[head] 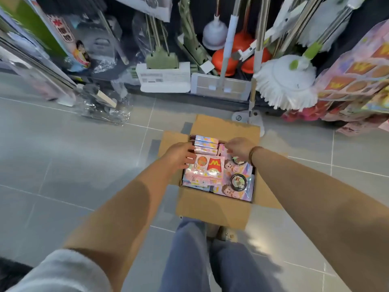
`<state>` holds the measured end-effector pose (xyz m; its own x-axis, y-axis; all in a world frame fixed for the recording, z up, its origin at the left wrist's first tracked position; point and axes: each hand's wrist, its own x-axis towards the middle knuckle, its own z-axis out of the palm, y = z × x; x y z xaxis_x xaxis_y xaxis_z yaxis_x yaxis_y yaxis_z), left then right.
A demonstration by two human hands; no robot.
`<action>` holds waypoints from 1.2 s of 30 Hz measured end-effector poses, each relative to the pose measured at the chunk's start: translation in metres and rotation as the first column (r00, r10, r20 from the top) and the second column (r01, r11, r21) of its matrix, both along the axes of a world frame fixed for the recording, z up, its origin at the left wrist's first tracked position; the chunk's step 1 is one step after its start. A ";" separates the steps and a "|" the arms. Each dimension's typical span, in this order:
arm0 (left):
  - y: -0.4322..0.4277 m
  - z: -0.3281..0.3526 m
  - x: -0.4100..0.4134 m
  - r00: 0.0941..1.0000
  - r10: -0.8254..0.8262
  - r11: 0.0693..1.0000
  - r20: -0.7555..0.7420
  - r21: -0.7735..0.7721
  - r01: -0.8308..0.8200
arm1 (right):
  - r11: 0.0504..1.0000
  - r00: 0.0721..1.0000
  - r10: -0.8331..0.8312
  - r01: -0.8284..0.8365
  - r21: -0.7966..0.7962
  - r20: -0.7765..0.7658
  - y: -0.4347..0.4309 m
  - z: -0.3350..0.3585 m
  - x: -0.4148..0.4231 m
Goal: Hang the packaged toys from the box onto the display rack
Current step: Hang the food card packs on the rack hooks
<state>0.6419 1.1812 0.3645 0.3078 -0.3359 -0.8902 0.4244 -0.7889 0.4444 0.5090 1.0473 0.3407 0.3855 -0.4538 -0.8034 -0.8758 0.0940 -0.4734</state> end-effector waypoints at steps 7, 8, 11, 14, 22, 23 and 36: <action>0.009 -0.182 -0.002 0.997 -0.040 0.998 -0.063 0.048 0.043 | 0.965 0.960 0.255 -0.260 -0.028 -0.116 0.007 -0.175 0.003; 0.008 -0.206 -0.003 0.996 -0.068 0.996 -0.061 0.054 0.071 | 0.951 0.947 0.298 -0.305 -0.047 -0.120 0.007 -0.197 0.004; -0.001 -0.293 -0.005 0.989 -0.149 0.988 -0.017 0.047 0.150 | 0.932 0.933 0.336 -0.349 -0.097 -0.132 0.002 -0.273 0.010; -0.007 -0.358 -0.007 0.990 -0.131 0.991 0.057 0.034 0.129 | 0.892 0.911 0.372 -0.404 -0.204 -0.179 -0.005 -0.333 0.018; -0.010 -0.421 -0.006 0.995 -0.051 0.998 0.084 -0.023 0.053 | 0.860 0.900 0.389 -0.431 -0.273 -0.196 -0.004 -0.397 0.024; -0.009 -0.419 -0.007 0.995 -0.046 0.999 0.087 -0.019 0.048 | 0.873 0.907 0.389 -0.420 -0.250 -0.162 -0.003 -0.398 0.024; 0.014 -0.390 -0.016 0.928 0.093 0.983 0.360 -0.181 -0.028 | 0.677 0.651 0.716 -0.736 0.019 -0.251 0.004 -0.374 0.017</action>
